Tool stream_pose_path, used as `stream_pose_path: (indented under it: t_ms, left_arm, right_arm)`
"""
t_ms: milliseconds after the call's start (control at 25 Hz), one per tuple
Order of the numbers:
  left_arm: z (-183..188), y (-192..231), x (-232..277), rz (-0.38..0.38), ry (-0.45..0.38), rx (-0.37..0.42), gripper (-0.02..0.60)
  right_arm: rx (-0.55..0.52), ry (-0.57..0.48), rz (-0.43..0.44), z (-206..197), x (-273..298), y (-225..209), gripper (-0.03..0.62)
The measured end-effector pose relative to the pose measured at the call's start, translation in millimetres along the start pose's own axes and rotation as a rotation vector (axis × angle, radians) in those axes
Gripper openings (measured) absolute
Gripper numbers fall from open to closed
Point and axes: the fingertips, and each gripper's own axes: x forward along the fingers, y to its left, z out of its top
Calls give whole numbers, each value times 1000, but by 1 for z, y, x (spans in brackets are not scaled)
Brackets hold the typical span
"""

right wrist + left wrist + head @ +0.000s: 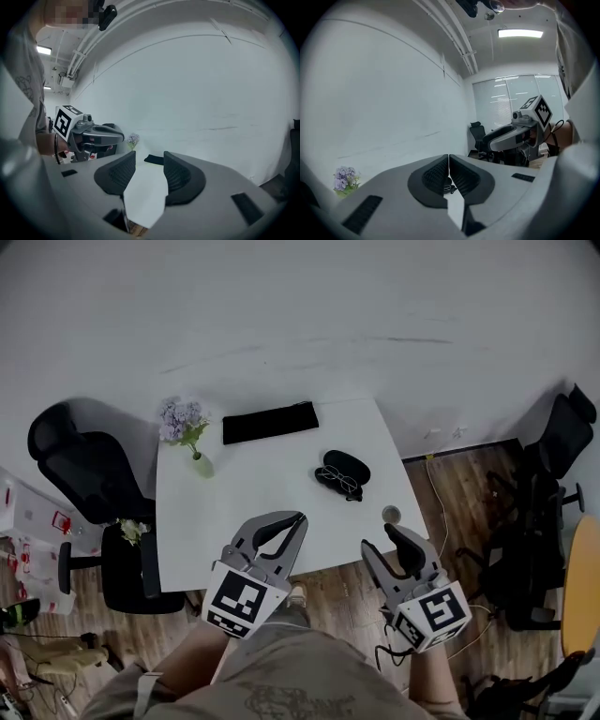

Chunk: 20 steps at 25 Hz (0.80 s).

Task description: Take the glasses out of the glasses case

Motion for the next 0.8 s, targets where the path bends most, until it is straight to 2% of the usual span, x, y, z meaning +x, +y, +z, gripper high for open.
stream_pose_path:
  t_ms: [360, 800]
  left_arm:
    - [-31, 37, 33, -40, 67, -16, 21]
    - [-50, 49, 68, -14, 137, -55, 20]
  right_arm:
    - [10, 103, -20, -20, 58, -23, 204]
    - [26, 241, 23, -55, 91, -59, 204]
